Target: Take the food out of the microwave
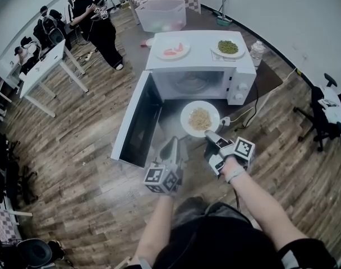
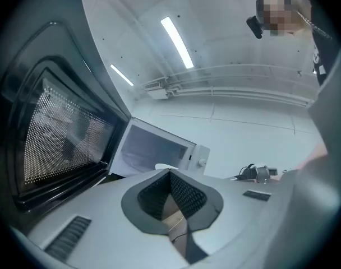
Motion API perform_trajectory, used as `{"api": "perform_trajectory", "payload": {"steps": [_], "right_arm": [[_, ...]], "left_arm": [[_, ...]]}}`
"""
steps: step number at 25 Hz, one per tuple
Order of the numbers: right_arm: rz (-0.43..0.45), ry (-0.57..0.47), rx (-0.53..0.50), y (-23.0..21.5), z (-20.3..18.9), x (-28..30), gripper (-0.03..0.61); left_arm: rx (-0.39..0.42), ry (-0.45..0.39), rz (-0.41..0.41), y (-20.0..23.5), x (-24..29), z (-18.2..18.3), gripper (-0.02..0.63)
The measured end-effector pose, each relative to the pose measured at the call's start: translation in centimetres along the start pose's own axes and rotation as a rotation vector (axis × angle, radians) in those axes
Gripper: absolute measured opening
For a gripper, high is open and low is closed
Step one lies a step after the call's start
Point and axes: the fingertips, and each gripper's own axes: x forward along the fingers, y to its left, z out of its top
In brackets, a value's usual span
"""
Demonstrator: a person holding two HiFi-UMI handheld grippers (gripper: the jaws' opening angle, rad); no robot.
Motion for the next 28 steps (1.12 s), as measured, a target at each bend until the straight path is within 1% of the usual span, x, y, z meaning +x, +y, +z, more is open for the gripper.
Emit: {"api": "perform_trajectory", "payload": {"steps": [5,15,28], "right_arm": [[-0.002,0.001,0.006,0.1,0.0,-1.0,0.017],[-0.014,0.008,0.013,0.3,-0.6,-4.7,0.017],[-0.019,0.028,0.019,0.2,-2.6,-8.9,0.017]], "left_arm": [[-0.008,0.003,0.009,-0.5,-0.5,-0.2,0.011],[-0.018,0.002,0.023,-3.3,-2.6,-0.6,0.011],[-0.013,0.002,0.031,-6.2,-5.6,-1.4,0.011]]}}
